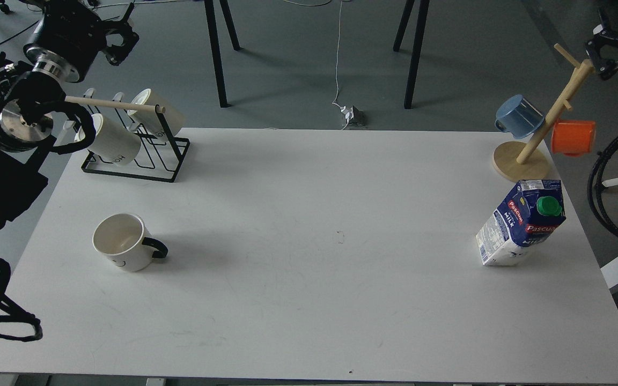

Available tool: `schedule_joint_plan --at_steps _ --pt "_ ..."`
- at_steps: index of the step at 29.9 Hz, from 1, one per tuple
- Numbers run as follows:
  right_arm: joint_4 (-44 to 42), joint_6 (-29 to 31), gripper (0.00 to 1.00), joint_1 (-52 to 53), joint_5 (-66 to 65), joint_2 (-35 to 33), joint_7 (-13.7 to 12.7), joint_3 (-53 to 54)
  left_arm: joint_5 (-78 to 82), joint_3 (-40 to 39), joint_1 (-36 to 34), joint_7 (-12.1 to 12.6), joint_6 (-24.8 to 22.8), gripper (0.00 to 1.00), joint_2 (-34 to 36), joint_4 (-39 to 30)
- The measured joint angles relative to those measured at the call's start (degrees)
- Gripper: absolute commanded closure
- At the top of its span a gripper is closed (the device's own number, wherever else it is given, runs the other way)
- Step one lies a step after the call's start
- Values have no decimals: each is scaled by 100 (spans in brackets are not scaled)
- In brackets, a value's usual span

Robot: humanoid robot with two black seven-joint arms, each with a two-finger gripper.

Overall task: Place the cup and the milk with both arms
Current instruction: 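Move the left gripper down toward the white mug on the table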

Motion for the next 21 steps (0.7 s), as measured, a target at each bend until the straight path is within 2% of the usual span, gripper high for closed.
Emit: schedule_joint_plan --at_steps 7,12,15,21 --pt "7 0 0 -42 -3 9 11 13 0 -10 -22 -3 0 0 43 -8" --pt "7 0 0 -44 -4 -12 22 24 0 43 -16 213 0 5 175 -154" --pt "7 0 0 -50 -3 -17 33 26 98 180 26 374 0 7 519 -463" --pt "7 0 0 -53 -4 -17 51 49 1095 750 65 374 0 9 1568 -1734"
